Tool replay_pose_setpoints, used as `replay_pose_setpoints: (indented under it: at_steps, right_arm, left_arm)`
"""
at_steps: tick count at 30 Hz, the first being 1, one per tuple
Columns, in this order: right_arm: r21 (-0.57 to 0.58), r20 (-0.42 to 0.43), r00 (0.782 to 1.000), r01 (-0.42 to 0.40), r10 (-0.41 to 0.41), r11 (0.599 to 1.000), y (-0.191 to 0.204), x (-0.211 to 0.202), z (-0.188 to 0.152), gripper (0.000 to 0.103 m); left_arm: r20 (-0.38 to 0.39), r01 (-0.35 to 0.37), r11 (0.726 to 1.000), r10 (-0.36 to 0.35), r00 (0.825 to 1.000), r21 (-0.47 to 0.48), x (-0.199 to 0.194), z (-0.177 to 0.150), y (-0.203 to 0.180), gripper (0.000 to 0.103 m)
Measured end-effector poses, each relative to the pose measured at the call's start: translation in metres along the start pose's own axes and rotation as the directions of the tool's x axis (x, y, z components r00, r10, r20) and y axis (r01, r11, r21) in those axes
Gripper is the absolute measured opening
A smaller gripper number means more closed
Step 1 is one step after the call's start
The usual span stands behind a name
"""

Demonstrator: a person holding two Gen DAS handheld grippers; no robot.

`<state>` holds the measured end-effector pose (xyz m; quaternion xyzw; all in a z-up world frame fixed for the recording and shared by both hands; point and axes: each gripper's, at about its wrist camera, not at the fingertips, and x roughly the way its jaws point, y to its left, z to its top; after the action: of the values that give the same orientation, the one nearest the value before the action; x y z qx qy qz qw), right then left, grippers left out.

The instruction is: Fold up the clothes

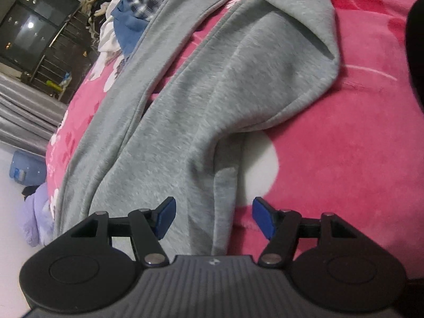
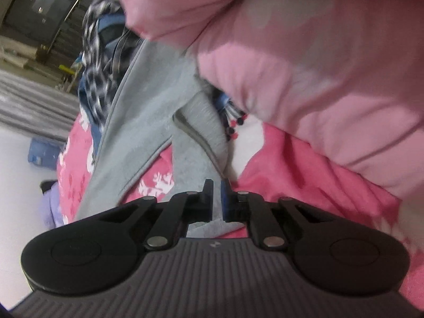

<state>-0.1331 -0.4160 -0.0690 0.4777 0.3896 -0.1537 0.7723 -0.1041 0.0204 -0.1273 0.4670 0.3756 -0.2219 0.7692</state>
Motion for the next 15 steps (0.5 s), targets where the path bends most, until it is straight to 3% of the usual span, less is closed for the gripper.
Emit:
replay_pose_setpoints:
  at_steps: [5, 6, 7, 9, 12, 13, 14, 15]
  right_arm:
    - [0.258, -0.125, 0.986, -0.076, 0.112, 0.963, -0.034, 0.026, -0.019, 0.012]
    - [0.307, -0.148, 0.982, -0.066, 0.116, 0.949, -0.041, 0.035, -0.025, 0.024]
    - [0.341, -0.159, 0.98, -0.057, 0.118, 0.938, -0.048, 0.043, -0.03, 0.042]
    - [0.394, -0.164, 0.979, -0.046, 0.12, 0.918, -0.056, 0.057, -0.038, 0.06]
    - [0.463, -0.152, 0.969, -0.103, 0.193, 0.88, -0.062, 0.08, -0.048, 0.059]
    - [0.463, -0.134, 0.971, -0.116, 0.198, 0.879, -0.06, 0.081, -0.05, 0.052]
    - [0.461, -0.116, 0.972, -0.128, 0.203, 0.878, -0.058, 0.082, -0.052, 0.041]
    - [0.453, -0.097, 0.974, -0.14, 0.205, 0.88, -0.055, 0.081, -0.052, 0.011]
  left_arm:
    - [-0.009, -0.048, 0.999, 0.048, 0.999, -0.003, 0.006, 0.005, -0.002, 0.066]
    - [-0.01, -0.06, 0.998, 0.06, 0.998, 0.0, 0.007, 0.006, -0.003, 0.066]
    - [-0.011, -0.069, 0.998, 0.069, 0.998, 0.012, 0.008, 0.006, -0.005, 0.066]
    - [-0.008, -0.093, 0.995, 0.093, 0.996, 0.041, 0.008, 0.008, -0.01, 0.066]
    - [-0.007, -0.105, 0.992, 0.105, 0.994, 0.067, 0.01, 0.009, -0.014, 0.064]
    - [-0.006, -0.106, 0.992, 0.106, 0.994, 0.07, 0.011, 0.01, -0.015, 0.063]
    - [-0.005, -0.106, 0.992, 0.107, 0.994, 0.067, 0.011, 0.011, -0.014, 0.06]
    - [-0.006, -0.109, 0.992, 0.11, 0.994, 0.061, 0.011, 0.011, -0.013, 0.057]
